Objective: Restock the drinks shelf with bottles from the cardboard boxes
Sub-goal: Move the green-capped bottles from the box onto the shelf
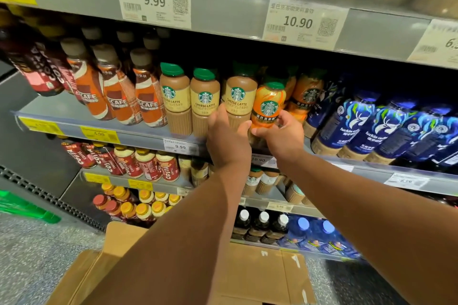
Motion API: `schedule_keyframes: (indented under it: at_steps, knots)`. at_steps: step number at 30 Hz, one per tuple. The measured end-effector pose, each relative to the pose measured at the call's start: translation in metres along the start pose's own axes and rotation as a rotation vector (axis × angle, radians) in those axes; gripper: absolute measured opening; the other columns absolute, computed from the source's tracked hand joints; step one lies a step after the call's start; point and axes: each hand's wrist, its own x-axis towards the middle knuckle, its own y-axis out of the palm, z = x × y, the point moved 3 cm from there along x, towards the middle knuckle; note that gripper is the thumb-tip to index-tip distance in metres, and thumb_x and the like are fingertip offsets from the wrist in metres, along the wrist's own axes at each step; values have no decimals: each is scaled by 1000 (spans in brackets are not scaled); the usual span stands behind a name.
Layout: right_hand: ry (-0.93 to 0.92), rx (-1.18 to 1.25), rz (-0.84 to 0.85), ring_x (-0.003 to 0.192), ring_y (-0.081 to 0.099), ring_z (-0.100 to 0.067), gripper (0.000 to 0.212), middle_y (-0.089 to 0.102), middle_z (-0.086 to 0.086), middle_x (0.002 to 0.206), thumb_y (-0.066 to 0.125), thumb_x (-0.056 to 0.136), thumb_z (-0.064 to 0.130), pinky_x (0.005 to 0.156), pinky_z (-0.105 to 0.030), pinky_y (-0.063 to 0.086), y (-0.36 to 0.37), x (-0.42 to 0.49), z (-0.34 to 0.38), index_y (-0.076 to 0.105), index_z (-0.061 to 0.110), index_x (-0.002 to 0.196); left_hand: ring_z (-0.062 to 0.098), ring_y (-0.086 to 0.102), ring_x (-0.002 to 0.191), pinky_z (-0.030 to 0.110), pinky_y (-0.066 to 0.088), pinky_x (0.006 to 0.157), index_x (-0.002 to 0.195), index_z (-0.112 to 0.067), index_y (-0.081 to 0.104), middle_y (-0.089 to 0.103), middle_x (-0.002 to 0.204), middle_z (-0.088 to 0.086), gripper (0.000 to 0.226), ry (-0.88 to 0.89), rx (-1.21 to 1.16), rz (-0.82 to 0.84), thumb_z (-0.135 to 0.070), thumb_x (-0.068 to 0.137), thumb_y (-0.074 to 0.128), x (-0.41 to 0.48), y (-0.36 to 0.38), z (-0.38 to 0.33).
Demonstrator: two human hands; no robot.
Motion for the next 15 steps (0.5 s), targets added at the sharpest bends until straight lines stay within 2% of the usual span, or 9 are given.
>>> schedule_keyframes:
  at_steps: [6,10,15]
  knots:
    - [-27,-6,-14,83,66,-5,46,70,5,91,73,69,-11,79,-23,54,2,1,-5,63,16,104,18,40,133,25,34,103,144,-15,38,39,147,1,64,-13,2,-26,-23,87,67,1,3,3]
    - [-45,-4,6,85,65,1,52,69,8,95,74,69,-11,77,-16,53,-3,4,-7,59,15,112,23,46,126,33,41,96,142,-17,42,48,138,5,62,-55,80,-22,-25,86,68,1,5,13]
    - [-45,-27,4,101,66,-13,58,69,-2,111,75,70,-8,93,-32,53,-4,5,-13,56,11,122,24,52,120,37,43,92,134,-17,48,56,131,3,57,-38,113,-36,-29,83,70,2,2,16]
